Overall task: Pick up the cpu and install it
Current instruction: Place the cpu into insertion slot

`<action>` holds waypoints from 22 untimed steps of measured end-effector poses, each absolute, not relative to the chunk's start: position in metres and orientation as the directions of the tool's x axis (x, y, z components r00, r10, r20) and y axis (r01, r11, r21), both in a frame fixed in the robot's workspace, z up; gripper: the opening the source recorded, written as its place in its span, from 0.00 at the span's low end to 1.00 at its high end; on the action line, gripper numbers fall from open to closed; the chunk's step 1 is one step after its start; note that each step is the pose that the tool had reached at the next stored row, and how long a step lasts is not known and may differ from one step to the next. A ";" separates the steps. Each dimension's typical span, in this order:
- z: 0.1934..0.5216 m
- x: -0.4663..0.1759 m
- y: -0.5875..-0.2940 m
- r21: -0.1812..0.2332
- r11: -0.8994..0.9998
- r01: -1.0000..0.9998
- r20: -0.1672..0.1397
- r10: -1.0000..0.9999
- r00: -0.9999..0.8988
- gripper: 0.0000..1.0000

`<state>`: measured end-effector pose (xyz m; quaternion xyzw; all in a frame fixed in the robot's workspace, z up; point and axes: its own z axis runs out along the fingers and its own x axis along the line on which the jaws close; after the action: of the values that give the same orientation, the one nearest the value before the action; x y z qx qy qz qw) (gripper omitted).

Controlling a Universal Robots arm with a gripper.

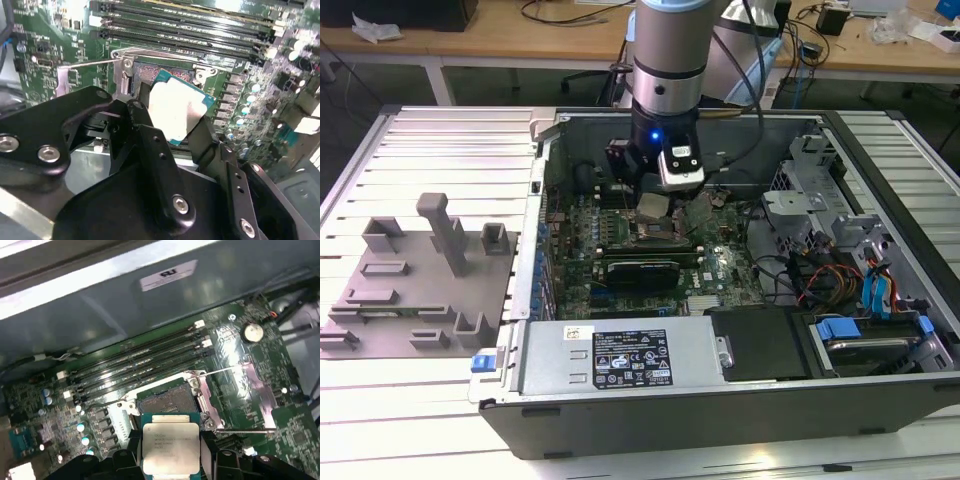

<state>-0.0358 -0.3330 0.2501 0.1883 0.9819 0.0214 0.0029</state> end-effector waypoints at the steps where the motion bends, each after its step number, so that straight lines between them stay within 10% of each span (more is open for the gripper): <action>1: 0.250 -0.036 -0.333 0.043 0.917 0.397 0.002 0.397 -0.918 0.55; 22: 0.249 -0.036 -0.333 0.043 0.673 0.738 0.002 0.739 -0.674 0.55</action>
<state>-0.0358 -0.3330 0.2495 0.4039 0.9145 0.0203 0.0077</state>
